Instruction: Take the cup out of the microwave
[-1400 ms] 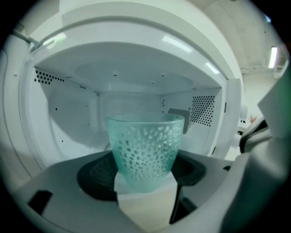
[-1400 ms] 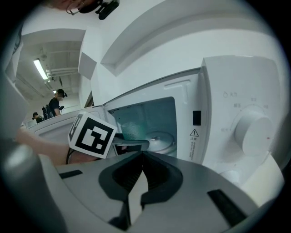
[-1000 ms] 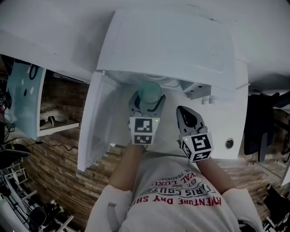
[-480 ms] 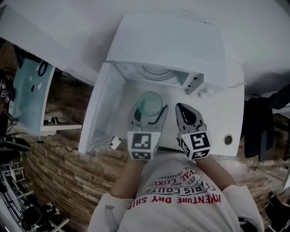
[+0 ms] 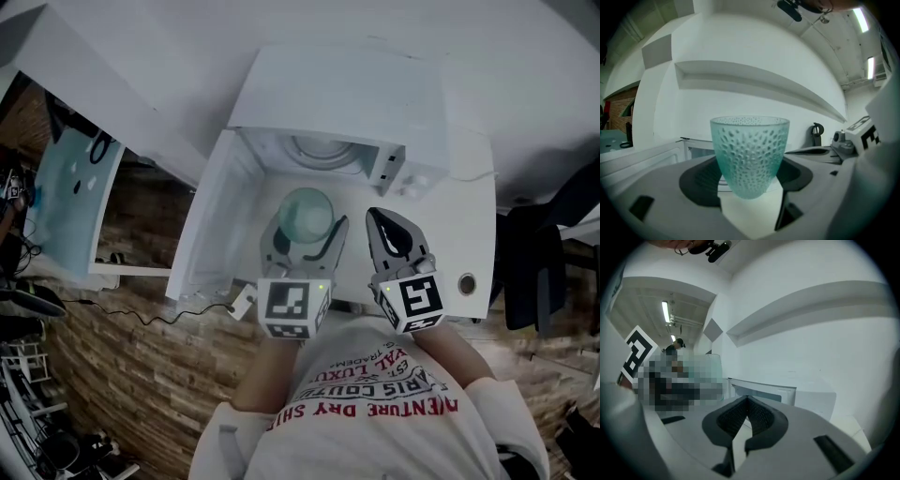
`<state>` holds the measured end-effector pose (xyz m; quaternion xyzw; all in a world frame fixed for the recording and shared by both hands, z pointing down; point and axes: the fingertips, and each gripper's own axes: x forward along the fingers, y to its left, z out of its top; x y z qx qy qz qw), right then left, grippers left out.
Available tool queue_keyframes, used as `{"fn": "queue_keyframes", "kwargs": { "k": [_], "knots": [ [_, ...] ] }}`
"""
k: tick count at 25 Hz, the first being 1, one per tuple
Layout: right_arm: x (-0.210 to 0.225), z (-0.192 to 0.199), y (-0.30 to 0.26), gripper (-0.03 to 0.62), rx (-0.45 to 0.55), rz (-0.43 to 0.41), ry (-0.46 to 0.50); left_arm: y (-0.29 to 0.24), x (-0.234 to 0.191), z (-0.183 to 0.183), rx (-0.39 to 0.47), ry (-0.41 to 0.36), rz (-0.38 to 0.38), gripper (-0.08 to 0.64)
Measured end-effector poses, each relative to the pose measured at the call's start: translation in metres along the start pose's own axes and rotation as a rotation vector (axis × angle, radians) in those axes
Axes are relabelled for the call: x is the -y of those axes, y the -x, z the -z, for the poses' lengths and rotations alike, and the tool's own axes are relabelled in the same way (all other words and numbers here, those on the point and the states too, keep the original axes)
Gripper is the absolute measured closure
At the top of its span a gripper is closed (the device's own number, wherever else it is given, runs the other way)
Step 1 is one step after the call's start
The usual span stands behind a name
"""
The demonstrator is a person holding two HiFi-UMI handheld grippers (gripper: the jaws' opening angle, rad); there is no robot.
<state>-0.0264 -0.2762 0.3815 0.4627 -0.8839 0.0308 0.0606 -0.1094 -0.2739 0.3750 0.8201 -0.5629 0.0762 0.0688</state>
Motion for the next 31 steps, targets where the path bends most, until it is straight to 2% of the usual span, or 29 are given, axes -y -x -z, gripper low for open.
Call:
{"fn": "queue_keyframes", "kwargs": {
  "k": [8, 31],
  "knots": [
    [0.002, -0.001, 0.009, 0.580, 0.000, -0.015, 0.013, 0.005, 0.002, -0.005, 0.019, 0.035, -0.006, 0.207],
    [-0.003, 0.008, -0.004, 0.580, -0.036, -0.027, -0.022, -0.001, -0.005, 0.008, -0.036, 0.020, -0.005, 0.207]
  ]
}}
